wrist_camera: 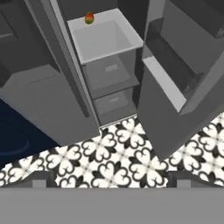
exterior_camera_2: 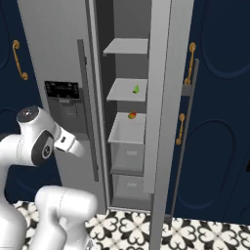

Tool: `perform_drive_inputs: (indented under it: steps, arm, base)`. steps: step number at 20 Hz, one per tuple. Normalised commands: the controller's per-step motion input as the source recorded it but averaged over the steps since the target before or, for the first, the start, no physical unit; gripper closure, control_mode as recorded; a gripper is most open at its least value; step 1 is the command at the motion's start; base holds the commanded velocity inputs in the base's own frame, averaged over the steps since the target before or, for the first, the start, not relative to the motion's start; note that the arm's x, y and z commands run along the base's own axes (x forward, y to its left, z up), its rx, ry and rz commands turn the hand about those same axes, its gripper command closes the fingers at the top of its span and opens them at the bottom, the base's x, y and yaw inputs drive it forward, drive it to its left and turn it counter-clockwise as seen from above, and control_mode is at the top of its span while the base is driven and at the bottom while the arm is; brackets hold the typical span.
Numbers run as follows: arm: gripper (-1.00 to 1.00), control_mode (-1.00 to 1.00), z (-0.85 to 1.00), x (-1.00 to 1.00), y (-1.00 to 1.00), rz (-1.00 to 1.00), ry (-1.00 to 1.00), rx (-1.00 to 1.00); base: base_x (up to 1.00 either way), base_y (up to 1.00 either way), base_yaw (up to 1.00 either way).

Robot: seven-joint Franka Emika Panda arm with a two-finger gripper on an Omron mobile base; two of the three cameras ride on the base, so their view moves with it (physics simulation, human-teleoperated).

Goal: Grab a lemon wedge from the fridge and one ice cube from the ice bowl, and put them in the glass of lemonade.

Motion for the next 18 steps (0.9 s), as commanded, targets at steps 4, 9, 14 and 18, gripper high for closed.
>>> perform_drive_inputs:
  steps: [4,9,14,18]
  arm:
    - [-1.0,-1.0,-0.38,-0.2,0.18,0.27,-0.18,0.0]
    - [-1.0,-1.0,-0.22,-0.15,0.0,0.2,-0.13,0.0]
    - [-1.0,-1.0,0.0,0.0,0.0,0.0,0.0,0.0]
    - [-1.0,1.0,-0.1,-0.03,0.0,0.0,0.0,0.0]
  base:
    - [0.0,0.0,0.0]
    - [0.0,0.0,0.0]
    - [0.0,0.0,0.0]
    - [-0.04,0.0,0.0]
